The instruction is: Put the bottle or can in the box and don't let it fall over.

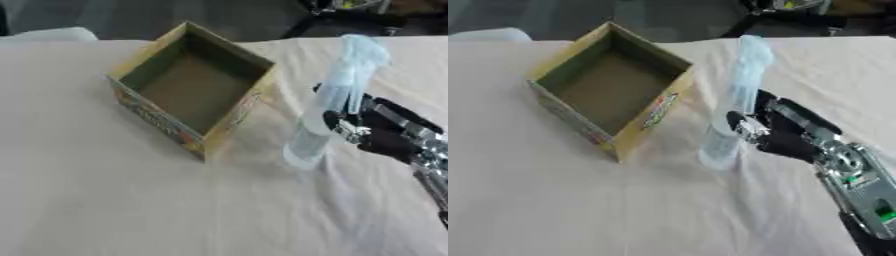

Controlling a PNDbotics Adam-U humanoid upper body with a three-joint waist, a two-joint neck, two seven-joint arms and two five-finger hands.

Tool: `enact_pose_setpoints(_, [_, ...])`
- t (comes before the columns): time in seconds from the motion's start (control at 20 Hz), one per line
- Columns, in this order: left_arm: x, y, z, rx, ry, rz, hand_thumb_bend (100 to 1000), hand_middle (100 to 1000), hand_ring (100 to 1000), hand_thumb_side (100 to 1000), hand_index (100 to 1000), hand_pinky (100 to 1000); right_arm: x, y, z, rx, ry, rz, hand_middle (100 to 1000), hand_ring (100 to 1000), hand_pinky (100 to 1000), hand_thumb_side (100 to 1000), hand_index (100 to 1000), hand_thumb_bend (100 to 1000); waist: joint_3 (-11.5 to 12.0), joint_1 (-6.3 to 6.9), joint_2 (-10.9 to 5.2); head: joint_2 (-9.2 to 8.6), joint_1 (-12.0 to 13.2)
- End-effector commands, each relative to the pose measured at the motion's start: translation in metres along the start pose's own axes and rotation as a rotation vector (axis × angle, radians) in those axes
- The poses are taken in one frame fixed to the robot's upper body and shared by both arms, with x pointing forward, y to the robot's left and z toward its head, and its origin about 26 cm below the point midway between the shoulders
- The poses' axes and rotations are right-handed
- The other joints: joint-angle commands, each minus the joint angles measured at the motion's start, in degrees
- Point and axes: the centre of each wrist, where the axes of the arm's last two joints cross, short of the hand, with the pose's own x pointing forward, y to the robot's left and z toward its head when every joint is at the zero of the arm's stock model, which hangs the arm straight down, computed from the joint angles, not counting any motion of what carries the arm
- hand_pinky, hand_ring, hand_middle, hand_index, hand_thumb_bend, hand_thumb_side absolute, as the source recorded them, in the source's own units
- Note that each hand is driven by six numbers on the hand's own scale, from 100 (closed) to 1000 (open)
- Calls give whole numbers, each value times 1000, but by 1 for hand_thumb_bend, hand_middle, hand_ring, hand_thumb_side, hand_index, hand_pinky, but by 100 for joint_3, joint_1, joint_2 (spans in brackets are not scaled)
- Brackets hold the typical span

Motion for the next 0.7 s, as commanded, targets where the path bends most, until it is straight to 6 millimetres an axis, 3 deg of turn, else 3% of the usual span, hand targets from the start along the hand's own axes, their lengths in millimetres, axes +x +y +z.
enact_pose_setpoints(0.05, [6, 2, -4, -20, -21, -18, 104, 995, 1000, 755, 718, 987, 8, -7, -2, -2, -21, 20, 1000, 1000, 1000, 552, 1000, 100, 6, 20, -83, -82, -16])
enact_pose_setpoints(0.7, [6, 2, -4, -27, -24, -18, 102, 996, 1000, 756, 718, 988, 11, -8, -10, 32, -26, -12, 1000, 1000, 1000, 573, 1000, 100, 42, 30, -63, -103, -47])
